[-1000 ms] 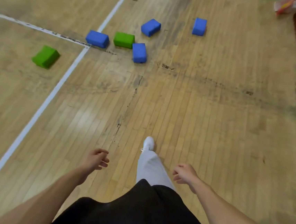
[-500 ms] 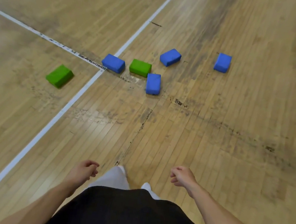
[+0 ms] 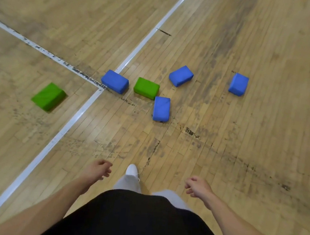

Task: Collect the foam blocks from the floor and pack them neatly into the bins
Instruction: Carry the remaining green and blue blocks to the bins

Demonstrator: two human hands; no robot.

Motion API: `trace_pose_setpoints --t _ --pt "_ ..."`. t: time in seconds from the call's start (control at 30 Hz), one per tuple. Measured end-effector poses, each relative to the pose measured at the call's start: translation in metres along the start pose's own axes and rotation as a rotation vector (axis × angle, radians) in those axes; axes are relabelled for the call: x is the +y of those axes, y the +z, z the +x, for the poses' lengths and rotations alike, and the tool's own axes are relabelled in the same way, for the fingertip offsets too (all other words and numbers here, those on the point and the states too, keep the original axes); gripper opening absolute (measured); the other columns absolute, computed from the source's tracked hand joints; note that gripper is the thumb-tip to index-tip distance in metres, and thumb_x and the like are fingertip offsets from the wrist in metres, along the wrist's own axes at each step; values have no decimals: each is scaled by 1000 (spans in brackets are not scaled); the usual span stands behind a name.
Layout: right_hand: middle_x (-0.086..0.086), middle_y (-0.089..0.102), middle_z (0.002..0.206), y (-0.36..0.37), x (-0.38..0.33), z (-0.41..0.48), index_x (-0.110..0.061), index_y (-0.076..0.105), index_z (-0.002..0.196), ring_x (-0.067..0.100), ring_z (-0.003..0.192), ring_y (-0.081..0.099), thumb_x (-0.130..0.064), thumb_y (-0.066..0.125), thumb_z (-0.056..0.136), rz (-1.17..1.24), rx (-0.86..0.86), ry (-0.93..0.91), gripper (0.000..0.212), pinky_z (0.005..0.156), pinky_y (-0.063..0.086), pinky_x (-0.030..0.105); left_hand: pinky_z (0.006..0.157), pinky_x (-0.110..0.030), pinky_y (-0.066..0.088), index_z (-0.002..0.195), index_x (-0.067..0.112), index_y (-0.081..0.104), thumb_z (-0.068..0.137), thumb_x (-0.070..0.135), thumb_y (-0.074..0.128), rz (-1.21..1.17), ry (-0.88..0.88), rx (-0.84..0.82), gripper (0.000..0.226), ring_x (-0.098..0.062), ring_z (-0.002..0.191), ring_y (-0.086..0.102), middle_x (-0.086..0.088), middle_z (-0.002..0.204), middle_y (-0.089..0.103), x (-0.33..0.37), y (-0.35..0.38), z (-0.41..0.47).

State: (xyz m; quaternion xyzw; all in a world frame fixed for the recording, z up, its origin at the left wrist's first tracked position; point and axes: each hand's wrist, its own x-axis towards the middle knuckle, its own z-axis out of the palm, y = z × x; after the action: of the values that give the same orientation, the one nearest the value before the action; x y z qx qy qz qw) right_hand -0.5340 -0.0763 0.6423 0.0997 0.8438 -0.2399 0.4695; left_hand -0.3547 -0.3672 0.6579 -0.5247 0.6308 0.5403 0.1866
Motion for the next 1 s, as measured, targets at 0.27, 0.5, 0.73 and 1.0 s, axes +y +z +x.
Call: trace_pose_setpoints --t 0.27,0.5,0.73,1.0 --pt "3 66 83 -40 -115 60 -11 66 95 16 70 62 -17 50 93 16 -17 -45 17 65 48 27 70 -28 50 105 13 64 97 23 48 79 29 18 20 -20 86 65 -8 93 67 109 -41 72" --pt "1 67 86 -83 -189 140 -16 65 87 15 76 63 -16 51 90 9 -104 -53 15 70 50 27 68 -26 48 107 13 61 98 23 48 122 -64 44 19 -19 86 63 -7 95 65 183 -29 127" --pt "6 68 93 -139 -267 229 -12 66 93 16 75 63 -18 50 90 -11 -188 -88 17 76 51 33 69 -26 48 104 13 62 98 17 43 217 -39 9 20 -18 83 63 -6 92 66 301 -8 194" --pt "-2 66 71 -117 -340 386 -18 65 77 16 69 62 -19 57 84 -13 -149 -114 11 76 51 33 67 -24 47 101 11 63 92 7 45 252 93 -126 20 -18 79 60 -6 87 66 373 26 376"
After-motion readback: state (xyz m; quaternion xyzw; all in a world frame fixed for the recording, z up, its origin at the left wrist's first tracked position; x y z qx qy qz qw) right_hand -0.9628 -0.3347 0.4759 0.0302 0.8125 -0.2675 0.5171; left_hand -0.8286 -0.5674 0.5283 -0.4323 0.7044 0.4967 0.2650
